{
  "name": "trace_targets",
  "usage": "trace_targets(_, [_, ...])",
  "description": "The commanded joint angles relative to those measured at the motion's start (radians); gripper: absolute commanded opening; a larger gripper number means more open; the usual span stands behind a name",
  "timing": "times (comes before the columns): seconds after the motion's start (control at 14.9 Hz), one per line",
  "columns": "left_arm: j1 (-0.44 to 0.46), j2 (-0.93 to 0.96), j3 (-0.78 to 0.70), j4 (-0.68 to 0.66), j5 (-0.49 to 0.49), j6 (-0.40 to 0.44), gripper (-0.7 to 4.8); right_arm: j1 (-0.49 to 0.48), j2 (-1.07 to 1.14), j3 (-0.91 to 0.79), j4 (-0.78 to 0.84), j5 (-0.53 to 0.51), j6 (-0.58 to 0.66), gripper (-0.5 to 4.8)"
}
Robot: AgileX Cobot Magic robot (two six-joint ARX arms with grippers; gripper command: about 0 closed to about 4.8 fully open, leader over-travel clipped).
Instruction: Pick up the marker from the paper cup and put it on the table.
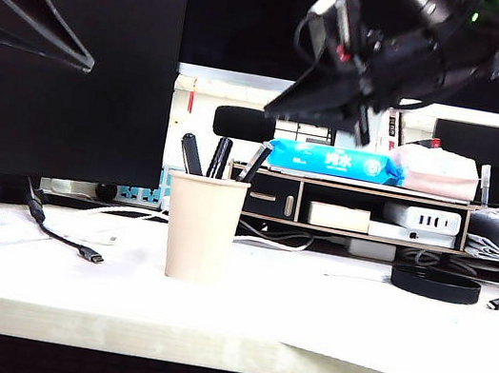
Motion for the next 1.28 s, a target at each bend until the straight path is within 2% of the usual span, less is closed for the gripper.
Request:
trace_targets(0.07, [0.000,-0.003,0.007,0.044,0.016,-0.004,-0.05,0.004,0.017,0.005,0.030,-0.008,-0.005,0.31])
trace_targets(0.27, [0.000,-0.003,0.007,0.052,0.015,-0.005,-0.05,0.011,0.021,0.005,0.072,0.003,0.011,1.00])
trace_targets(0.6, [0.000,-0.003,0.007,0.051,0.033,-0.006,-0.05,0.047,0.056,0.005,0.144,0.029,0.056,1.11])
trace_targets(0.81, [0.000,-0.003,0.007,0.050,0.056,-0.006,-0.05,0.055,0.070,0.005,0.171,0.085,0.071,1.51])
trace_targets(0.94, [0.000,-0.003,0.007,0.051,0.056,-0.006,-0.05,0.060,0.071,0.005,0.180,0.105,0.071,1.54])
trace_targets(1.28, [0.000,-0.003,0.007,0.051,0.056,-0.006,-0.05,0.065,0.101,0.005,0.243,0.108,0.123,1.75])
